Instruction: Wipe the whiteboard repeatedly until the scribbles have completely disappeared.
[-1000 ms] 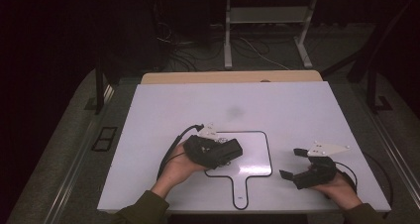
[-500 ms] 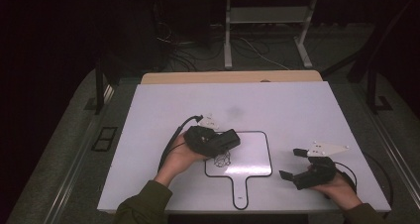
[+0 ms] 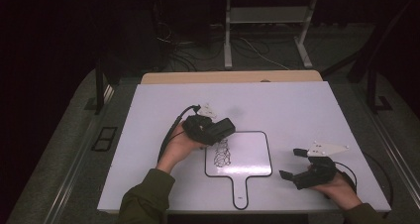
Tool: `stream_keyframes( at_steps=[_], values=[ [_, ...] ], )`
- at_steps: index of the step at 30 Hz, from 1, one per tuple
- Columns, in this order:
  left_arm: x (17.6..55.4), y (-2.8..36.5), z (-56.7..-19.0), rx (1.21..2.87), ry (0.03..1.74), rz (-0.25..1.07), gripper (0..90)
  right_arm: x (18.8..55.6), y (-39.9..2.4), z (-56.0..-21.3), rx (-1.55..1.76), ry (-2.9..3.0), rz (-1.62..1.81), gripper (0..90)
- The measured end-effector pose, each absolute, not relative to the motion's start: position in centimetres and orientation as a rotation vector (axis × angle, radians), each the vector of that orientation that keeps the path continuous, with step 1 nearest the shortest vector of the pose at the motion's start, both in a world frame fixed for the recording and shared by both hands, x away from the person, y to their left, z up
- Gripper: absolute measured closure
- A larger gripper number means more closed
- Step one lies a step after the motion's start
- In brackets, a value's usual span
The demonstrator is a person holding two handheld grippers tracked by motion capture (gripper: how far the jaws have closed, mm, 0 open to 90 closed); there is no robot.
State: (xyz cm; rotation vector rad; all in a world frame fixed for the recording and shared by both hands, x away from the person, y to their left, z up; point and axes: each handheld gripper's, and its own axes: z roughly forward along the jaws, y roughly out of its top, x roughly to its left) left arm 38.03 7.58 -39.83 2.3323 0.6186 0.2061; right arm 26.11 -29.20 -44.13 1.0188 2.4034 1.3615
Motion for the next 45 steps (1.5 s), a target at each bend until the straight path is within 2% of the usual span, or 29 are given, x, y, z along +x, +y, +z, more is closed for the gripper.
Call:
stream_keyframes(
  at_steps=[21,45],
  values=[
    [39.0,7.6,-43.0,2.415,0.681,0.197,39.6,26.1,-29.3,-44.1,1.014,2.405,1.349,0.0],
    [38.3,5.7,-43.1,2.447,0.622,0.191,39.6,26.1,-29.2,-44.1,1.01,2.408,1.343,0.0]
  ],
)
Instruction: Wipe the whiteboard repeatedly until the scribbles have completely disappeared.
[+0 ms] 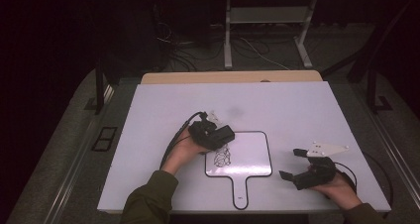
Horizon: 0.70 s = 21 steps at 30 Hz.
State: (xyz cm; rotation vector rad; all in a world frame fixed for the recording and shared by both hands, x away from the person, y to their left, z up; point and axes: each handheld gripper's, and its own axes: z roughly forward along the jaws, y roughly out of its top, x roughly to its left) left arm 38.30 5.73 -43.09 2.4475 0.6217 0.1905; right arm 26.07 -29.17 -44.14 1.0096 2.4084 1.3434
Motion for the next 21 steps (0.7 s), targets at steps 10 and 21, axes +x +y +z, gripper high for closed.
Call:
stream_keyframes(
  at_steps=[10,21],
  values=[
    [37.9,4.9,-43.0,2.461,0.586,0.169,39.7,26.1,-29.2,-44.1,1.01,2.407,1.345,0.0],
    [38.5,6.0,-43.1,2.445,0.628,0.191,39.6,26.0,-29.2,-44.1,1.01,2.404,1.348,0.0]
  ],
)
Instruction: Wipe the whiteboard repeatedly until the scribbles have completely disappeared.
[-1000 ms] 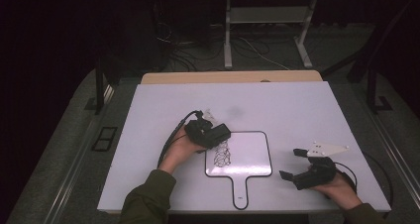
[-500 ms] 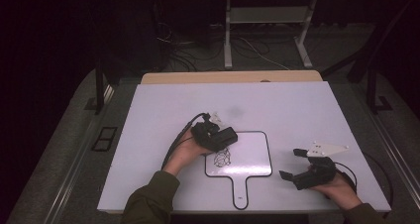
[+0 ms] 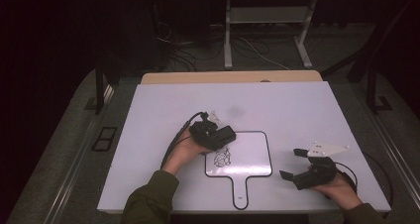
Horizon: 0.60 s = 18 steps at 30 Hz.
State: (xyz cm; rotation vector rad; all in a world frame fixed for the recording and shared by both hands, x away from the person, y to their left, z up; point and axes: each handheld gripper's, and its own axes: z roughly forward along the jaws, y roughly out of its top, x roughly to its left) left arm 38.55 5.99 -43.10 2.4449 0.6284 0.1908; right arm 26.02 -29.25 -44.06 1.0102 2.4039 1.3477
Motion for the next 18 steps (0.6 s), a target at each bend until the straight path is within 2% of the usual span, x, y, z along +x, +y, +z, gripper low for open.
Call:
stream_keyframes(
  at_steps=[18],
  values=[
    [39.7,8.3,-43.0,2.42,0.743,0.247,39.6,26.0,-29.3,-44.1,1.013,2.403,1.347,0.0]
  ],
)
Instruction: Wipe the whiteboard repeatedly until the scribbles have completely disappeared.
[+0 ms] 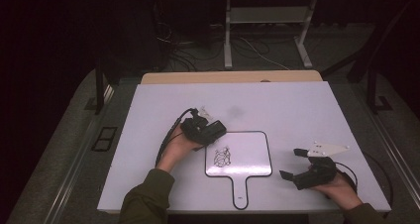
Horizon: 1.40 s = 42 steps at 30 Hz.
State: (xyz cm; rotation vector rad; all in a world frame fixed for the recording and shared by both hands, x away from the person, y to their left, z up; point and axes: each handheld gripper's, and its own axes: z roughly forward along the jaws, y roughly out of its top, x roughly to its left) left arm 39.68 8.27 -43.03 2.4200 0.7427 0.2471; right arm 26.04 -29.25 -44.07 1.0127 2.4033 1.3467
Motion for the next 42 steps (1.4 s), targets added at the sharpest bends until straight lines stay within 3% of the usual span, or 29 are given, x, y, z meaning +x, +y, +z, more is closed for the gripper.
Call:
stream_keyframes(
  at_steps=[16,26,36,42],
  values=[
    [38.8,6.8,-42.8,2.476,0.683,0.247,39.7,26.1,-29.2,-44.1,1.013,2.403,1.345,0.0],
    [39.8,8.2,-42.9,2.446,0.759,0.267,39.7,26.0,-29.3,-44.1,1.016,2.4,1.347,0.0],
    [38.6,7.5,-42.7,2.485,0.713,0.274,39.7,26.0,-29.3,-44.0,1.016,2.4,1.346,0.0],
    [39.8,8.3,-42.7,2.477,0.769,0.336,39.8,26.0,-29.3,-44.0,1.016,2.396,1.347,0.0]
  ],
)
